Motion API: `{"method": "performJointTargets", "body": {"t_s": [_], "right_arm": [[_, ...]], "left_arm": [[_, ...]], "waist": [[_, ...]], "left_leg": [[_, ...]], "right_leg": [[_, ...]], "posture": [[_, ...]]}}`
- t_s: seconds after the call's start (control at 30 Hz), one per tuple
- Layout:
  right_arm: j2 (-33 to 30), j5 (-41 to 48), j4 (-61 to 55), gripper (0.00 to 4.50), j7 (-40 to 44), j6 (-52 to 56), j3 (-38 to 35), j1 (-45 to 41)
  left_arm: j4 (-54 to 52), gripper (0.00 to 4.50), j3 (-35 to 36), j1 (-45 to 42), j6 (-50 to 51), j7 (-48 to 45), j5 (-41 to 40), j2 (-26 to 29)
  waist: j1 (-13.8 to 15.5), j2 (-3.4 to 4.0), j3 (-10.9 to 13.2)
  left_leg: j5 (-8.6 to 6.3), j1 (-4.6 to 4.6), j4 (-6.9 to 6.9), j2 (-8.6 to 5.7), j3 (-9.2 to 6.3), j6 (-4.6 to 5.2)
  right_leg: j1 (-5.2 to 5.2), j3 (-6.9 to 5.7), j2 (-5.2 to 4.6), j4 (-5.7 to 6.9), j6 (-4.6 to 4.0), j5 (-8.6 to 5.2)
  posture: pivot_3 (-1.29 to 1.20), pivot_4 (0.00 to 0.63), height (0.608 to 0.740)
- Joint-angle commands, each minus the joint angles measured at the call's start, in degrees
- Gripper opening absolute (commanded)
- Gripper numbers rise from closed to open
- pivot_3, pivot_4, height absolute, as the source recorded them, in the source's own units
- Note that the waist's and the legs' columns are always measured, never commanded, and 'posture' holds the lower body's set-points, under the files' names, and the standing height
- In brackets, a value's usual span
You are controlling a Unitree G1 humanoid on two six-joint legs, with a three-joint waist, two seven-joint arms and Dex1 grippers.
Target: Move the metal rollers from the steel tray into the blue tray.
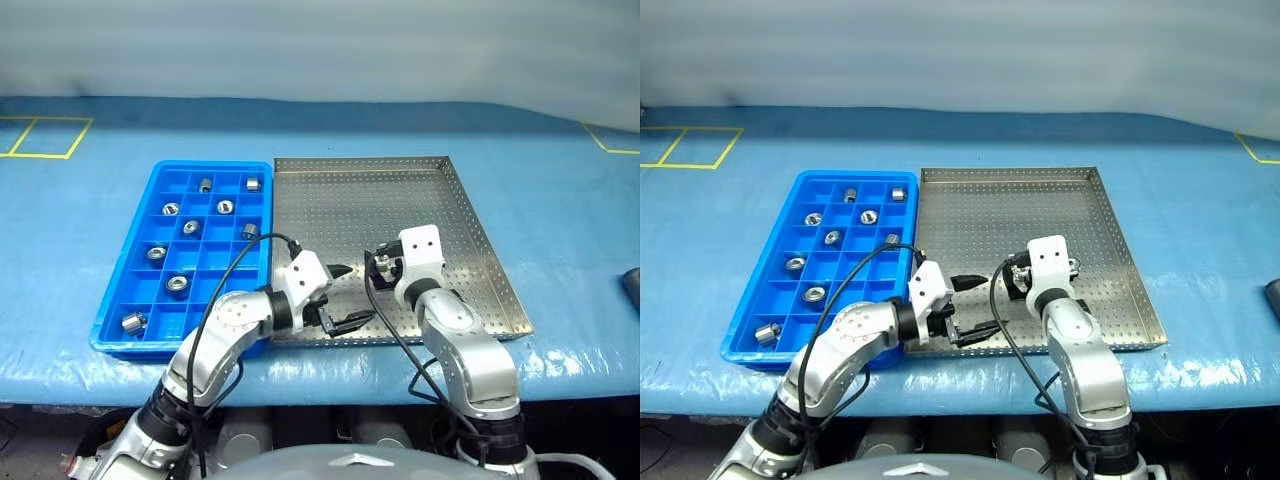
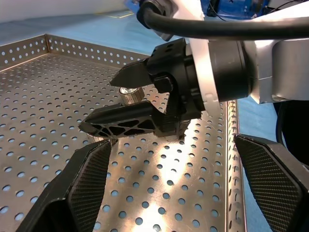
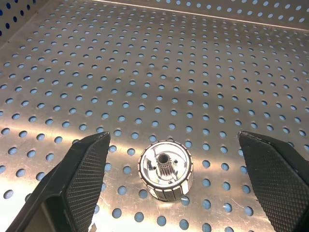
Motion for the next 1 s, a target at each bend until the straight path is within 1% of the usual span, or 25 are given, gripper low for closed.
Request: {"method": "performJointTargets", "body": {"t_s": [0.03,0.27,0.3,0.33,0.4,0.5,0.57,0.8,1.0], "right_arm": [[0.6,0.0,2.3,4.50,-0.9,-2.4,-2.0,-1.2],[0.5,0.2,5.9,4.50,-0.4,-3.6,-2.0,-1.6],[0.7,0.4,6.2,4.09,-0.3,-3.5,-1.9,-1.6],[0.8,0.5,6.4,3.86,-0.2,-3.5,-1.8,-1.5],[1.0,0.7,6.9,3.26,-0.1,-3.2,-1.7,-1.5],[1.0,0.7,7.2,2.22,0.3,-3.4,-1.3,-1.5],[1.0,0.8,7.4,1.67,0.6,-3.2,-1.1,-1.6],[0.9,1.3,5.6,1.67,1.6,-2.8,0.0,-3.9],[-1.5,0.9,3.4,1.67,4.8,-2.6,4.1,-11.1]], "left_arm": [[-3.1,4.44,-0.1,0.7,-1.7,0.7,0.1,-0.5],[-3.4,4.44,-0.1,1.5,-1.8,2.0,0.3,-1.1],[-3.5,4.50,-0.1,1.6,-1.7,2.2,0.3,-1.1],[-3.6,4.50,-0.1,1.7,-1.7,2.3,0.2,-1.1],[-3.8,4.50,-0.1,1.9,-1.7,2.5,0.2,-1.1],[-4.0,4.50,0.1,2.1,-1.7,2.8,0.1,-1.0],[-4.0,4.50,0.1,2.1,-1.7,3.1,0.1,-1.1],[-4.4,4.50,1.2,2.6,-2.6,5.0,0.4,-1.8],[-4.9,4.50,5.3,5.1,-6.1,12.3,2.2,-5.0]], "waist": [[0.0,0.00,0.0],[0.1,0.00,0.0],[0.1,0.01,0.0],[0.1,0.01,0.0],[0.2,0.00,0.0],[0.3,0.01,0.0],[0.3,0.01,0.0],[0.3,0.01,0.0],[0.9,0.02,0.0]], "left_leg": [[0.00,0.00,0.00,-0.01,0.02,0.00],[0.00,0.00,-0.02,-0.01,0.07,0.00],[0.00,0.00,-0.02,0.00,0.07,0.01],[0.00,0.00,-0.02,0.00,0.07,0.01],[0.00,0.00,-0.03,0.00,0.07,0.01],[0.00,0.00,-0.02,-0.01,0.07,0.01],[0.00,0.00,-0.02,-0.01,0.08,0.01],[0.00,0.00,-0.03,0.00,0.07,0.01],[0.01,0.01,-0.03,0.00,0.05,0.02]], "right_leg": [[0.00,0.02,0.00,-0.01,0.02,0.01],[-0.03,0.07,0.00,-0.02,0.05,0.03],[-0.03,0.07,0.01,-0.02,0.05,0.03],[-0.03,0.07,0.01,-0.02,0.05,0.03],[-0.03,0.07,0.01,-0.02,0.05,0.03],[-0.03,0.07,0.00,-0.02,0.06,0.04],[-0.03,0.08,0.00,-0.02,0.06,0.04],[-0.04,0.08,0.01,-0.02,0.06,0.04],[-0.04,0.09,0.01,0.00,0.09,0.06]], "posture": [[0.06,0.150,0.740],[0.09,0.150,0.740],[0.09,0.150,0.740],[0.10,0.150,0.740],[0.10,0.150,0.740],[0.11,0.150,0.740],[0.11,0.150,0.740],[0.13,0.150,0.740],[0.22,0.150,0.740]]}}
